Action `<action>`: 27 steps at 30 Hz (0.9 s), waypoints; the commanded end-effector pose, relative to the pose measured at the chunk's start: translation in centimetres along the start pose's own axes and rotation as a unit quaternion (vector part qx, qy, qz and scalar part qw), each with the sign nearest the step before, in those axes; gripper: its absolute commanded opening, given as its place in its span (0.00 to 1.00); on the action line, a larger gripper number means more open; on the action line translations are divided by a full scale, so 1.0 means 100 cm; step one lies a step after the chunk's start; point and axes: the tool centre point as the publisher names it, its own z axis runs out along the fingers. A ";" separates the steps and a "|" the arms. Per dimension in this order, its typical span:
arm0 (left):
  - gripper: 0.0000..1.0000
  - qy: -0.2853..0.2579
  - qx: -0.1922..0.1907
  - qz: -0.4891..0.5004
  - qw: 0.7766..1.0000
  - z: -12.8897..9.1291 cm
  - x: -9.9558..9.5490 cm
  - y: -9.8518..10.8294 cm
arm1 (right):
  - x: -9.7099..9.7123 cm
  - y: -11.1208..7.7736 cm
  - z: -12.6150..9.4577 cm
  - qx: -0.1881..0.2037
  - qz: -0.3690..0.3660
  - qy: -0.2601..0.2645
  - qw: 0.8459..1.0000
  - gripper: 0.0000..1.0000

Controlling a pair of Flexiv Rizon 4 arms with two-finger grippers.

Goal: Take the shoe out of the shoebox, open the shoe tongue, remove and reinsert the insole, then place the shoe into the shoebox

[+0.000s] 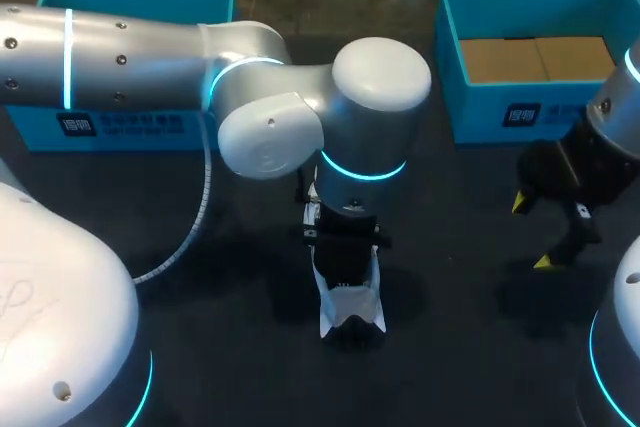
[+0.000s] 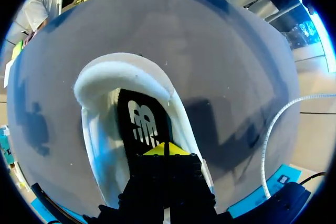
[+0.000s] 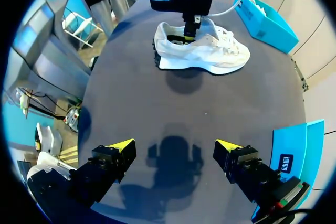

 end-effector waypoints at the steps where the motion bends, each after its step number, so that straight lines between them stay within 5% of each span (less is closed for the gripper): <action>1: 0.00 -0.008 0.002 -0.011 1.000 0.019 -0.006 0.004 | 0.000 0.000 0.001 0.001 0.000 -0.001 1.000 1.00; 6: 0.00 -0.021 0.007 -0.020 1.000 0.025 -0.007 0.006 | 0.000 0.000 0.001 0.001 0.000 -0.001 1.000 1.00; 17: 0.00 -0.011 -0.033 -0.005 0.999 -0.009 0.001 0.003 | 0.000 0.000 0.001 0.001 0.000 -0.001 1.000 1.00; 27: 0.00 0.010 -0.005 -0.021 1.000 0.034 -0.009 0.009 | 0.000 0.000 0.001 0.001 0.000 -0.001 1.000 1.00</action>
